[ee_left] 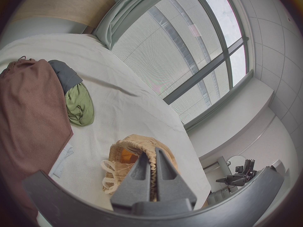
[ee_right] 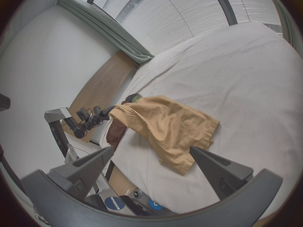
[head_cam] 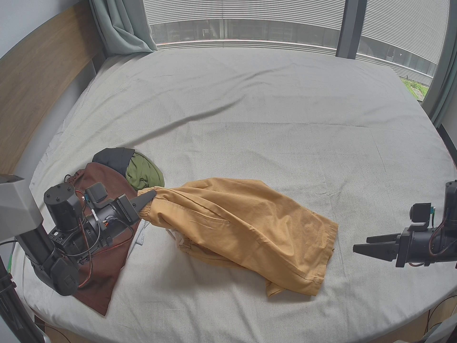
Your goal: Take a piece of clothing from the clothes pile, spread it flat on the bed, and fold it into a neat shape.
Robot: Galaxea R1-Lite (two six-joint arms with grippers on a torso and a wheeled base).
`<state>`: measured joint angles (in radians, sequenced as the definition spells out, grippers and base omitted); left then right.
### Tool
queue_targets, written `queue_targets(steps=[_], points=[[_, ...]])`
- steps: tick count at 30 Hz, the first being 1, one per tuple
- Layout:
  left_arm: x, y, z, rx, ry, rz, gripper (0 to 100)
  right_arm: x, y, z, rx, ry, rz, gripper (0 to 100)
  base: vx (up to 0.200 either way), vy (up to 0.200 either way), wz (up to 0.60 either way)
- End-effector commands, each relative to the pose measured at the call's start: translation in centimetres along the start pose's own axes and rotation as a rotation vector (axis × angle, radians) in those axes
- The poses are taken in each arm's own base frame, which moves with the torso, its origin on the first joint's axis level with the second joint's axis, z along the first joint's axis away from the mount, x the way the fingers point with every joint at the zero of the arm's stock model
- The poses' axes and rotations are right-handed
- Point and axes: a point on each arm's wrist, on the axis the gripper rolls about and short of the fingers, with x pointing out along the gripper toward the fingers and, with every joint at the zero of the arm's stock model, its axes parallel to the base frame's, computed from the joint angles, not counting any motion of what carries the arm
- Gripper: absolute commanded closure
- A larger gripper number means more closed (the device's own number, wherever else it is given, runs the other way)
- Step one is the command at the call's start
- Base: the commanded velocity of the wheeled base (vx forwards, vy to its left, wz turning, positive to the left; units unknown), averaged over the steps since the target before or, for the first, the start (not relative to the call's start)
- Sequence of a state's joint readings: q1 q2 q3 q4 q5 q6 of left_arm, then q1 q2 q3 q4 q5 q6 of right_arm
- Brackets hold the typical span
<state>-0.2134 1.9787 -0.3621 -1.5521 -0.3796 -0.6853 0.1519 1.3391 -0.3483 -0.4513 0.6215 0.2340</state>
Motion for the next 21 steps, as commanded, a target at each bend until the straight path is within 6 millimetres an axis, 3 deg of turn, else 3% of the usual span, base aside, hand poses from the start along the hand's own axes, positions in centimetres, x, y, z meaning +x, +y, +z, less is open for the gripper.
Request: queue_targets(steps=[1,12,21], points=[[0.0,0.1,-0.2,0.015,0.006,0.004,100,1.3,-1.1,-0.8,0.047,0.069,-0.015,0,0.000,0.000,0.00],[0.1,0.5,-0.3,0.017,0.010,0.015,100,3.0,-2.4,-1.4,0.096,0.137,-0.029,0,0.000,0.000,0.00],[0.2,0.6,-0.3,0.016,0.011,0.018,100,5.3,-4.0,-3.3,0.119,0.186,-0.024,0,0.000,0.000,0.00]])
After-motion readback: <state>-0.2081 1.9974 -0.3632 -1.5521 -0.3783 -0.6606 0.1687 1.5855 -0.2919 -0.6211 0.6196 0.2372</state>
